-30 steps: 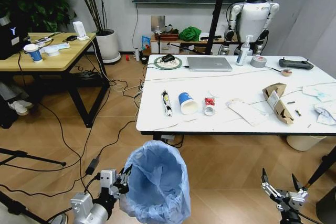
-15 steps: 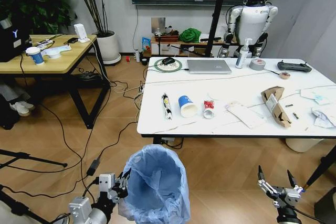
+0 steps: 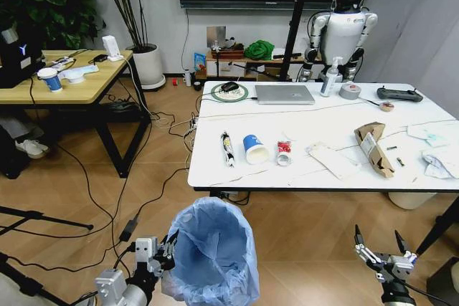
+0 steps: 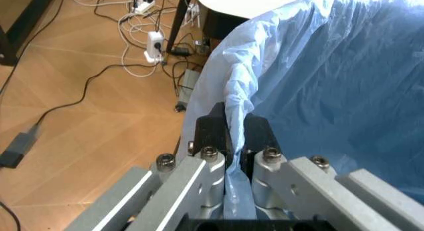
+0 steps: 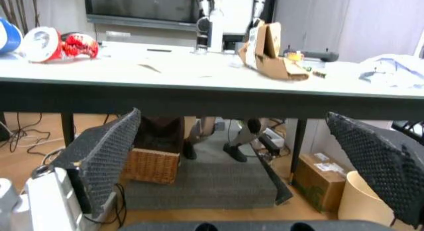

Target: Pick up the trash bin and place the trash from the table into it.

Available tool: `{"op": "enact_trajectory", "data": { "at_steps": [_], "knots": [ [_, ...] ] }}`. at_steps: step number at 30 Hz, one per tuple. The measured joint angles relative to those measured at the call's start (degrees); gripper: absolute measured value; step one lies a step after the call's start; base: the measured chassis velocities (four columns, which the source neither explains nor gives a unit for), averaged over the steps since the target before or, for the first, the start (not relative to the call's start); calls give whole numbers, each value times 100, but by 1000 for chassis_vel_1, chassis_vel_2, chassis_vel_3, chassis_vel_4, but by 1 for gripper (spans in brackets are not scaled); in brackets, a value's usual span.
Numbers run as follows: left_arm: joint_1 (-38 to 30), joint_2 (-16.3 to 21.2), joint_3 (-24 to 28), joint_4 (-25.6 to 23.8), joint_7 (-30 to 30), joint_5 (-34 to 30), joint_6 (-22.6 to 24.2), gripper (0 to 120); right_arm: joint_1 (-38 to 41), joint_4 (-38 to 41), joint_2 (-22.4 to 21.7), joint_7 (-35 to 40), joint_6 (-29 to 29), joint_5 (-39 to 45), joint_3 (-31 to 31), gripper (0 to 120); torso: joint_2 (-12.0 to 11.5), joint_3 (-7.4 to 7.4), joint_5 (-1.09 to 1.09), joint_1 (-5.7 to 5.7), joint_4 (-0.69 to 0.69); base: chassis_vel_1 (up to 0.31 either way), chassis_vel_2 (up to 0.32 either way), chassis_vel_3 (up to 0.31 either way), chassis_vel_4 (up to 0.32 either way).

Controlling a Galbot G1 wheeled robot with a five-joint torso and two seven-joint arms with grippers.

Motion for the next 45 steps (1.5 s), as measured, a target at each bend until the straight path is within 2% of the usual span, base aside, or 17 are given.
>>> {"op": "enact_trajectory", "data": {
  "at_steps": [11, 19, 26, 30, 35, 36, 37, 40, 42, 45],
  "knots": [
    [55, -65, -12, 38, 85, 426, -55, 0, -16, 38, -67, 7, -26, 66, -3, 100, 293, 164, -1, 130, 0, 0, 0, 0, 0],
    [131, -103, -77, -38, 89, 610, -9, 0, 3, 39, -118, 8, -26, 123, -32, 100, 317, 180, -1, 139, 0, 0, 0, 0, 0],
    [262, -380, -79, -7, -89, 1010, -9, 0, -174, 490, -300, 30, -40, 257, -174, 100, 291, 167, 1, 128, 0, 0, 0, 0, 0],
    [336, -542, -38, -6, -288, 1190, 5, 0, -396, 1043, -530, 168, -313, 506, -301, 100, 282, 161, 0, 123, 0, 0, 0, 0, 0],
    [233, -635, -6, 135, -456, 1358, 7, 0, -669, 2346, -1017, 527, -1317, 1309, -484, 100, 267, 153, -1, 117, 3, 0, 0, 0, 0],
    [202, -617, 6, 156, -456, 1337, 15, 0, -689, 2469, -1036, 567, -1401, 1380, -484, 100, 266, 153, -1, 117, 2, 0, 0, 0, 0],
    [145, -584, 25, 217, -449, 1305, 29, 0, -698, 2726, -1088, 685, -1607, 1528, -501, 100, 263, 151, -4, 116, -4, 0, 0, 0, 0],
    [170, -598, 14, 242, -435, 1318, 20, 0, -614, 2916, -1204, 831, -1826, 1647, -591, 100, 261, 149, -6, 115, -5, 0, 0, 0, 0],
    [325, -699, -41, 237, -408, 1387, -30, 0, -255, 3065, -1538, 1094, -2203, 1833, -888, 100, 256, 147, 2, 112, 1, 0, 0, 0, 0],
    [449, -792, -143, 190, -392, 1468, -110, 0, 104, 3012, -1945, 1229, -2360, 2038, -1171, 100, 252, 144, -1, 109, 5, 0, 0, 0, 0]
  ]
}}
